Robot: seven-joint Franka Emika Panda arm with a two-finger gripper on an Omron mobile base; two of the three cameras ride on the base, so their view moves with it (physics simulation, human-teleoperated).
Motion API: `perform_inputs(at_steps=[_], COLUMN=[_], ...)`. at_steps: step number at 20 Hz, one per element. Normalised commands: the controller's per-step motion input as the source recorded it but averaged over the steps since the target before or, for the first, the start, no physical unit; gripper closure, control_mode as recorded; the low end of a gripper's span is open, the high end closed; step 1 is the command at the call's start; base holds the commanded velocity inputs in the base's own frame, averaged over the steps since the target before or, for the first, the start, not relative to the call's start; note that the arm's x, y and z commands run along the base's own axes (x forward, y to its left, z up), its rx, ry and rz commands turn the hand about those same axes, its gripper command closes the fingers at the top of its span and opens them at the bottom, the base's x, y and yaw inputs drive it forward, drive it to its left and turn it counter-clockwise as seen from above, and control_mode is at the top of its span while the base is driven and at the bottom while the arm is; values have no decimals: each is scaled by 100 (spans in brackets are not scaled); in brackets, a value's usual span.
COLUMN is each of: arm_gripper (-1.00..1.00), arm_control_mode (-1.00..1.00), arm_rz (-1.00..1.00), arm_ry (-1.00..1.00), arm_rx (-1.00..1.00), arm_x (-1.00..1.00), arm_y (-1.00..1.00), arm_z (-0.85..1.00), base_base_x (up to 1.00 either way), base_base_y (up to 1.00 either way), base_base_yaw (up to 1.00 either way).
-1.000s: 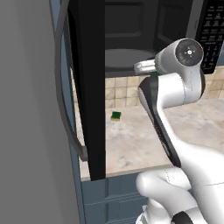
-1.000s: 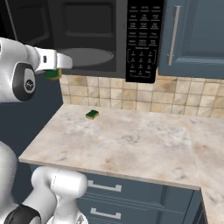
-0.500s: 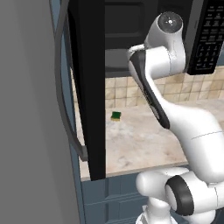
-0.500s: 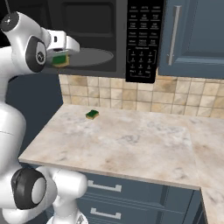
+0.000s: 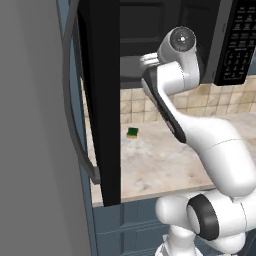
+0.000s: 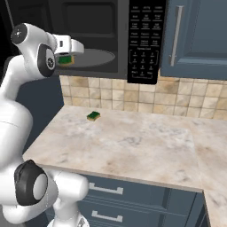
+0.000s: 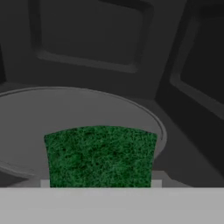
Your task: Place the sponge inside the microwave to prepare for sanitizing.
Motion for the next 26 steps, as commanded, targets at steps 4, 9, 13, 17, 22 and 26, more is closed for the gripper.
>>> perform_inputs(at_steps=[4, 9, 13, 17, 22, 26], arm_gripper=[100, 100, 100, 100, 100, 100], arm_control_mode=[-100, -100, -100, -100, -100, -100], arm_rz=[2, 2, 2, 0, 0, 0], arm_ry=[-2, 5, 3, 0, 0, 0], arm_rx=[1, 0, 0, 0, 0, 0], arm_x=[48, 57, 51, 40, 35, 31], arm_y=[0, 0, 0, 1, 0, 0], arm_z=[-3, 0, 0, 0, -4, -17], base_base_x=[0, 0, 0, 0, 0, 0], base_base_y=[0, 0, 0, 0, 0, 0], base_base_yaw=[0, 0, 0, 0, 0, 0])
